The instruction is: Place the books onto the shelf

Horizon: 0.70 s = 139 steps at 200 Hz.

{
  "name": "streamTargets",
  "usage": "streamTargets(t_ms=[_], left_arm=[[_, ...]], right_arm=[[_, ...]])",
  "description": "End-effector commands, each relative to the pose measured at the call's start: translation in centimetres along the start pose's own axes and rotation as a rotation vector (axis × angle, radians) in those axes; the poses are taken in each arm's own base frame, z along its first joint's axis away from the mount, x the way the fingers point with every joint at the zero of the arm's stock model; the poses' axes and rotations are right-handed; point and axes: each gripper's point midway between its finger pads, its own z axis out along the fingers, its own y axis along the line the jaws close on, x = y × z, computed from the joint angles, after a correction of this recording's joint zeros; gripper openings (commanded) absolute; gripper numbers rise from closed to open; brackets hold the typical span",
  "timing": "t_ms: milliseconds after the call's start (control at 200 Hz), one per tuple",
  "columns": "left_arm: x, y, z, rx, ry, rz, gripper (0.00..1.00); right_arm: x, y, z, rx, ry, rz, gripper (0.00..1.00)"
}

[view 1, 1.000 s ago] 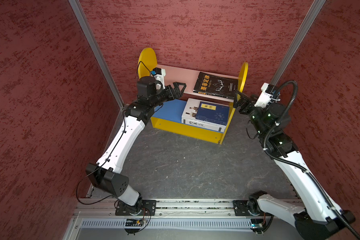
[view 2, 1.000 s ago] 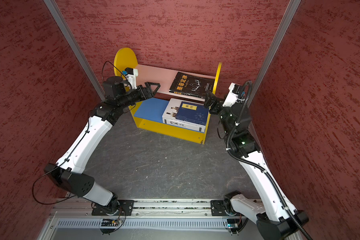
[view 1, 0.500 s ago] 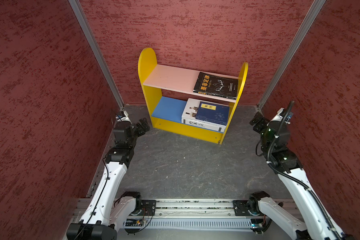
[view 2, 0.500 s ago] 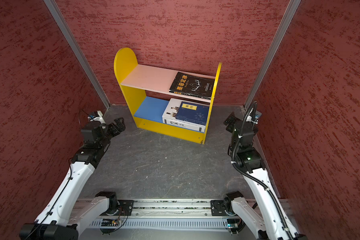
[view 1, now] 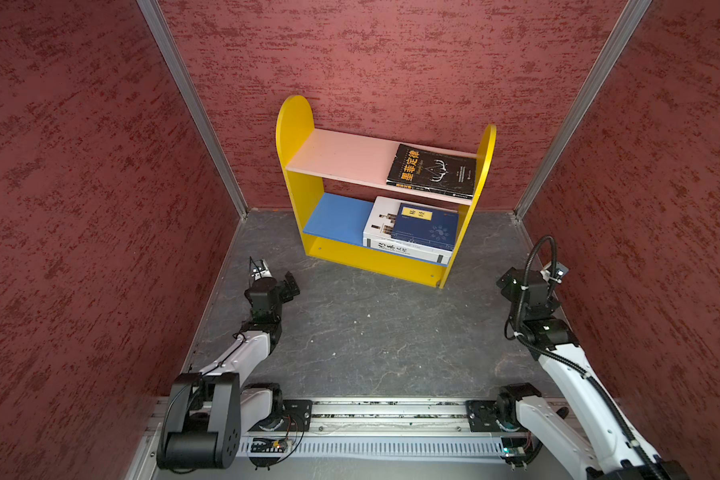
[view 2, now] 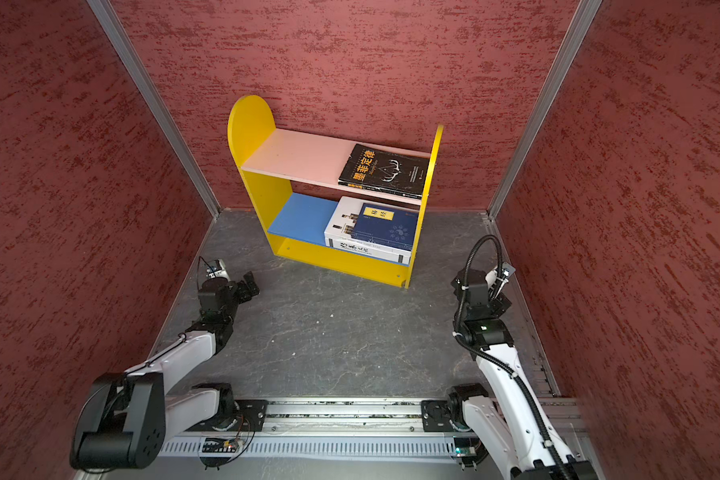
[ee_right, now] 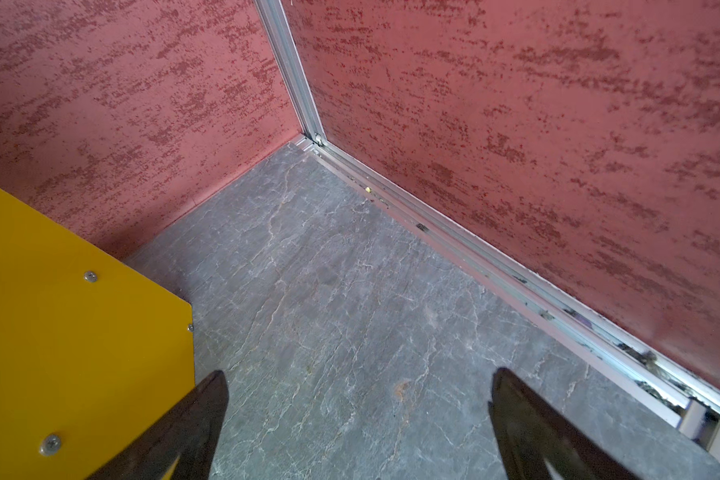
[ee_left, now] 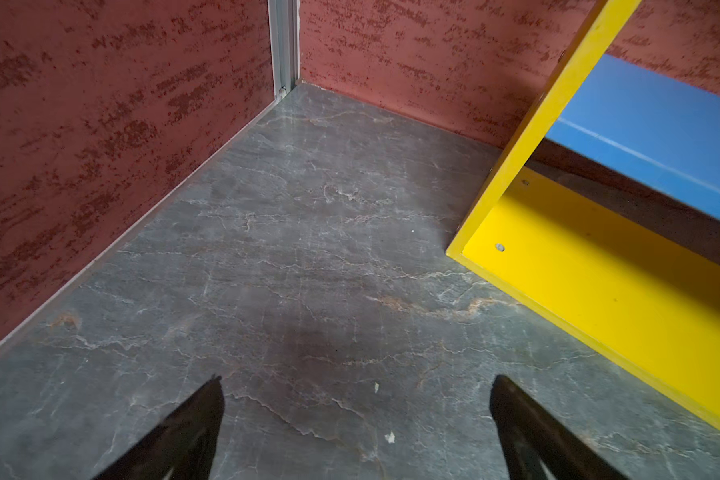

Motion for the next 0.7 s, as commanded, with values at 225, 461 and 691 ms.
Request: streamTargets(t_ms=[225, 461, 691], left_arm=[[-2.7, -1.2, 2.4, 0.070, -0.183, 0.047, 0.99], [-2.3, -3.1, 4.1, 0.132, -0.103, 0.104, 0.99], [-2.3, -3.1, 4.2, 0.131, -0.103, 0.106, 0.99]], right_arm=[[0.8, 1.2, 2.5, 0.016, -0.005, -0.018, 0.99], [1.4, 1.7, 3.6, -0.012, -0.052, -0.028, 0.99], [2.0, 2.0, 5.0, -0.044, -0.158, -0.100, 0.99]])
